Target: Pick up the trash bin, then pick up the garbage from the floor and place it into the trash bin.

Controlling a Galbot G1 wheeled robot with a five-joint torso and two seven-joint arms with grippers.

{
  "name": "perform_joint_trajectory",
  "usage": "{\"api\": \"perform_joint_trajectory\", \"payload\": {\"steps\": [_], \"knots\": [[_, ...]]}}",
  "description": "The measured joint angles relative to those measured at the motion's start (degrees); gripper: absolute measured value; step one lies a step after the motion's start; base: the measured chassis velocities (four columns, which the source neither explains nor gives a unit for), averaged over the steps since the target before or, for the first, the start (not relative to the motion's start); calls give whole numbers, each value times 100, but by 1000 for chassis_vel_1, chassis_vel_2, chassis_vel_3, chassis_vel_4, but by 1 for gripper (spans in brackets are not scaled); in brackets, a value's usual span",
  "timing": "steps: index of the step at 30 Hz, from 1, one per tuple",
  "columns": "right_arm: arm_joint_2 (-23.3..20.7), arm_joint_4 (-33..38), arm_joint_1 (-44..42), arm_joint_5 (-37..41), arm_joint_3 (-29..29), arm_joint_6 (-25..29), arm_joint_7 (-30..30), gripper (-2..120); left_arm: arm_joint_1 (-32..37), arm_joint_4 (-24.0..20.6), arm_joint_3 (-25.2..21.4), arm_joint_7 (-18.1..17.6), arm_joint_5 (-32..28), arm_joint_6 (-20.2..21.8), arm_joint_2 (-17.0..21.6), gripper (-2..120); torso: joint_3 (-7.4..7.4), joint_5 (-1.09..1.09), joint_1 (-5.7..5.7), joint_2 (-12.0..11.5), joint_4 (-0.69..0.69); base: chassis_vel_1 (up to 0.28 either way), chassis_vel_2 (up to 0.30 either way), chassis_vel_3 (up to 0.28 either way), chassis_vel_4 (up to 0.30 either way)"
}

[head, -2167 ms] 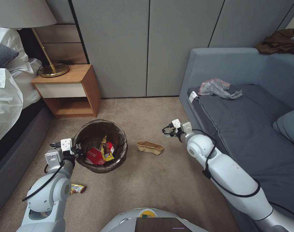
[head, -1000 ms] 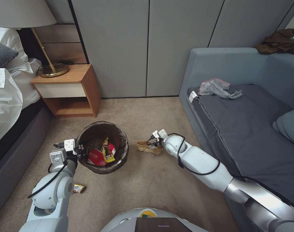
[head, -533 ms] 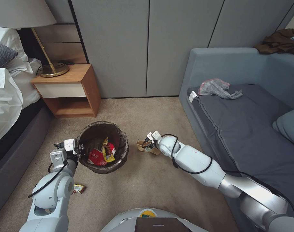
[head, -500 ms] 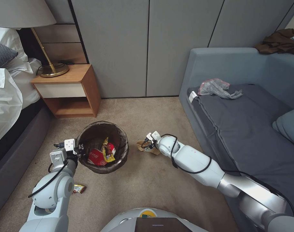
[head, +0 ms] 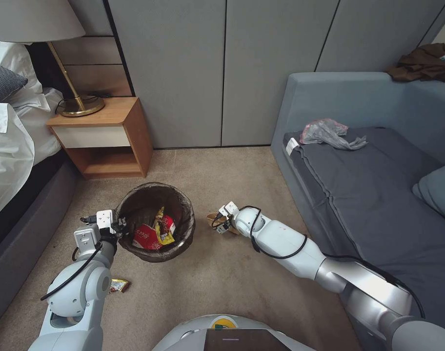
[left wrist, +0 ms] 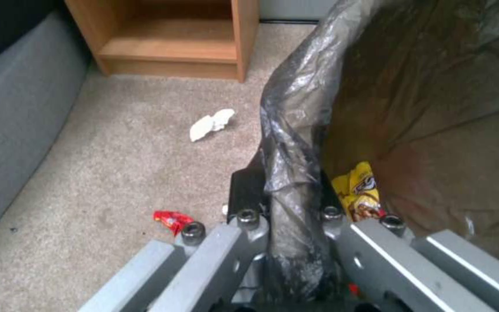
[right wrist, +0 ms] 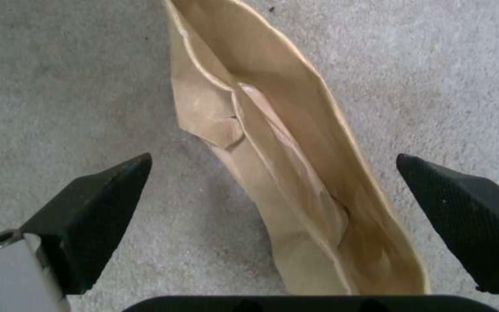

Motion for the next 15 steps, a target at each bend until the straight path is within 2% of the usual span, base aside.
{"api": "perform_joint_trajectory", "payload": {"steps": [15], "knots": [[130,-407,20,45,80,93,-205,100,4,-9,-5,2,-10,0,13,0,0,-1,0,0,0,0,0,0,0]]}}
